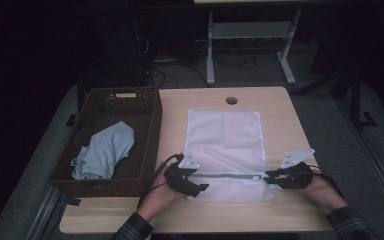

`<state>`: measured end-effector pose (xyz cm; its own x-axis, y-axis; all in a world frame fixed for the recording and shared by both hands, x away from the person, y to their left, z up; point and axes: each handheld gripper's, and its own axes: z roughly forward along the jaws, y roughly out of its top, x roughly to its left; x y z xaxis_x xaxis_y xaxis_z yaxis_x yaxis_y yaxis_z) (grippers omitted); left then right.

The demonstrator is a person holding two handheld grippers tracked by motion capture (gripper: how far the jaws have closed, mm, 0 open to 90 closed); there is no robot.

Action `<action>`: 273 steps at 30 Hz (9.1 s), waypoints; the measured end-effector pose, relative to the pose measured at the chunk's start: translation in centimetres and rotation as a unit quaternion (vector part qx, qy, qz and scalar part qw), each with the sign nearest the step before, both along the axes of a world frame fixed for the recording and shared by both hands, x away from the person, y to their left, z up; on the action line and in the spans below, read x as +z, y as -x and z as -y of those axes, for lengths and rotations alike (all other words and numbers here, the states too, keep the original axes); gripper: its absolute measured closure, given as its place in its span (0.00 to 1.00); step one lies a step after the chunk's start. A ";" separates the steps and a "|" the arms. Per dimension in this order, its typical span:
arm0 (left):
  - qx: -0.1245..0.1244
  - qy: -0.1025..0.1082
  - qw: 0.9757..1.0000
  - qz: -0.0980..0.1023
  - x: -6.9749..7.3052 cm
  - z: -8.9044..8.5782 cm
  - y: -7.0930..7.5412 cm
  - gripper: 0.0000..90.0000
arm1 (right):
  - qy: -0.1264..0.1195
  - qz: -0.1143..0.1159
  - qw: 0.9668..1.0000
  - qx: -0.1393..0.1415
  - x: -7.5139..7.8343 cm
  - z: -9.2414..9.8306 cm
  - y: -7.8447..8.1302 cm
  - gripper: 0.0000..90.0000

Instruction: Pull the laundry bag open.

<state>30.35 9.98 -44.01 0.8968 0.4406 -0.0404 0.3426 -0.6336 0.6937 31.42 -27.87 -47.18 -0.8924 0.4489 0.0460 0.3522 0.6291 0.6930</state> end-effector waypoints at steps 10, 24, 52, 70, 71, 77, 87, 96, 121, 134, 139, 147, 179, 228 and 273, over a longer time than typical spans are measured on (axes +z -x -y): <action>-0.003 0.000 1.000 0.000 0.0 0.1 0.0 0.32 | -0.032 -0.035 0.999 -0.013 0.6 0.2 -0.2 0.93; -0.028 0.031 0.999 -0.014 0.8 1.2 0.5 0.30 | -0.047 -0.043 0.998 -0.007 2.3 -0.7 0.3 0.93; -0.103 0.066 0.991 -0.044 1.8 6.9 0.2 0.44 | -0.076 -0.036 0.996 -0.033 3.6 -1.4 1.9 0.93; -0.139 0.064 0.987 -0.056 1.4 9.6 0.0 0.51 | -0.077 -0.031 0.997 -0.004 3.5 -2.3 2.0 0.93; -0.140 0.063 0.986 -0.057 1.3 9.7 0.0 0.51 | -0.077 -0.031 0.997 -0.004 3.6 -2.4 2.0 0.93; -0.144 0.063 0.986 -0.061 1.1 10.4 0.0 0.51 | -0.084 -0.030 0.996 0.001 3.8 -2.5 2.1 0.93; -0.154 0.064 0.984 -0.061 0.8 11.3 -0.2 0.54 | -0.094 -0.031 0.995 0.012 4.0 -2.7 2.2 0.93; -0.149 0.068 0.985 -0.053 0.8 11.8 -0.4 0.69 | -0.098 -0.030 0.995 0.017 4.2 -2.7 2.3 0.93; -0.118 0.062 0.988 -0.073 0.5 12.0 -0.9 0.95 | -0.095 -0.027 0.995 0.030 4.3 -2.8 2.6 0.93; -0.118 0.052 0.989 -0.077 0.5 11.8 -0.9 0.96 | -0.083 -0.027 0.996 0.034 4.1 -2.8 2.6 0.94; -0.117 0.053 0.988 -0.080 0.5 11.7 -0.9 0.96 | -0.081 -0.028 0.996 0.034 4.1 -2.8 2.6 0.94; -0.112 0.051 0.989 -0.082 0.5 11.2 -1.1 0.96 | -0.082 -0.026 0.996 0.029 4.1 -2.3 2.5 0.94; -0.100 0.047 0.990 -0.092 0.5 9.6 -1.6 0.96 | -0.080 -0.026 0.996 0.024 4.1 -1.9 2.4 0.94; -0.077 0.052 0.990 -0.107 0.6 6.1 -1.5 0.96 | -0.078 -0.030 0.996 0.017 3.8 -1.4 2.0 0.94; -0.051 0.066 0.990 -0.113 0.5 1.9 -1.1 0.96 | -0.070 -0.025 0.997 0.011 3.5 -1.1 1.5 0.93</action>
<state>31.45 8.11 -43.54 0.8979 0.3262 -0.2957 0.4372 -0.5815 0.6861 29.88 -26.73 -43.67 -0.8968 0.4155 0.1521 0.3762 0.5352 0.7563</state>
